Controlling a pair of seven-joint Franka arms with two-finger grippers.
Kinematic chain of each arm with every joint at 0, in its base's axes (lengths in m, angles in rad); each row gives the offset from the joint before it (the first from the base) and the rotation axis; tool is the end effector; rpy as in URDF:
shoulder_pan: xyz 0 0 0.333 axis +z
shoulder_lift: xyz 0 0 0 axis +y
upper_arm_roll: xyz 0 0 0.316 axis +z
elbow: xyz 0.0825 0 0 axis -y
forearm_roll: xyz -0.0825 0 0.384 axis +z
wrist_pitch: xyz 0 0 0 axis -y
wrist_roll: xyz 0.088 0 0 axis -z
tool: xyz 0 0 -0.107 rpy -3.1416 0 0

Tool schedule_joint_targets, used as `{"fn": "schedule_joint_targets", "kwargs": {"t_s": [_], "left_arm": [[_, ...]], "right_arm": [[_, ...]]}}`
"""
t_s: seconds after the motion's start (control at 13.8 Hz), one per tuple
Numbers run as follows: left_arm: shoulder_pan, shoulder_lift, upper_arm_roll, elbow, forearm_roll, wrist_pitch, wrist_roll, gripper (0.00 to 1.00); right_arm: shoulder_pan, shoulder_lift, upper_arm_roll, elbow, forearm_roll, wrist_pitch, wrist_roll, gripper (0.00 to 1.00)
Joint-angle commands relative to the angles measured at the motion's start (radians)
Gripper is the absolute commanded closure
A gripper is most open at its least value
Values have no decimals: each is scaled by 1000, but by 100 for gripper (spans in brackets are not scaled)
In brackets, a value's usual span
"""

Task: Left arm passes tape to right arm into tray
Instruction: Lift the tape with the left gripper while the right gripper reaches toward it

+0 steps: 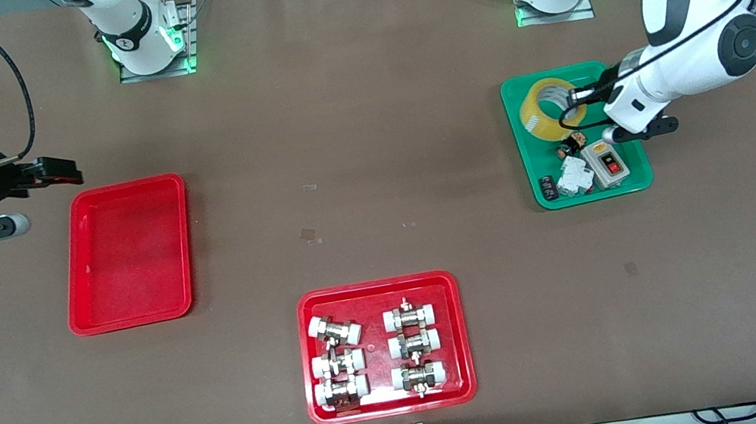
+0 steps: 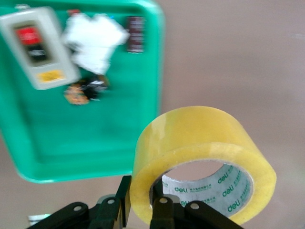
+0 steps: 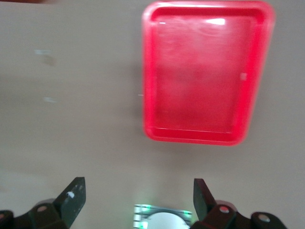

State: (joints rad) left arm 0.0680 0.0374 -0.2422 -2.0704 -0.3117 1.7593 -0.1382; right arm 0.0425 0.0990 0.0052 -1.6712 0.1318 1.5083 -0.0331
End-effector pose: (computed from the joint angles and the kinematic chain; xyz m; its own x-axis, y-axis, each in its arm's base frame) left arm 0.5023 -0.1154 0.3940 0.9234 0.0251 -0.3829 0.1182 -0.9680 0.2216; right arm 0.5622 0.0415 0.5189 0.9633 0.0871 -0.2540 0.0531 -0.9890 -0.1378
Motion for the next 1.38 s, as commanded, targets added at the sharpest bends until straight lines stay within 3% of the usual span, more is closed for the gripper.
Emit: {"fn": "schedule_joint_targets", "kwargs": {"t_s": [0.0,0.14,0.29,0.51,0.8,1.01,1.3], "left_arm": [[-11,13,-92,134,-90,-78,-21,100],[-13,62,-182,223,-215,-77,-53,100],[-37,117,-212,320,-360,-67,-139,100],[-134,202,-213,498,-460,0,-404,100],[-174,406,-215,728,-518,34,-676,100],[-223,458,-213,792,-557,75,-777,100],[-231,469,-213,797,-557,117,-796,100]], "right_arm": [[17,21,-1,25,151,-14,-7,0],[25,73,-1,27,326,-7,-7,0],[48,84,-1,28,477,38,-7,0],[126,85,-1,54,641,111,-5,0],[241,99,-1,119,677,187,25,0],[305,104,-1,180,674,205,151,0],[388,105,-1,186,674,299,286,0]]}}
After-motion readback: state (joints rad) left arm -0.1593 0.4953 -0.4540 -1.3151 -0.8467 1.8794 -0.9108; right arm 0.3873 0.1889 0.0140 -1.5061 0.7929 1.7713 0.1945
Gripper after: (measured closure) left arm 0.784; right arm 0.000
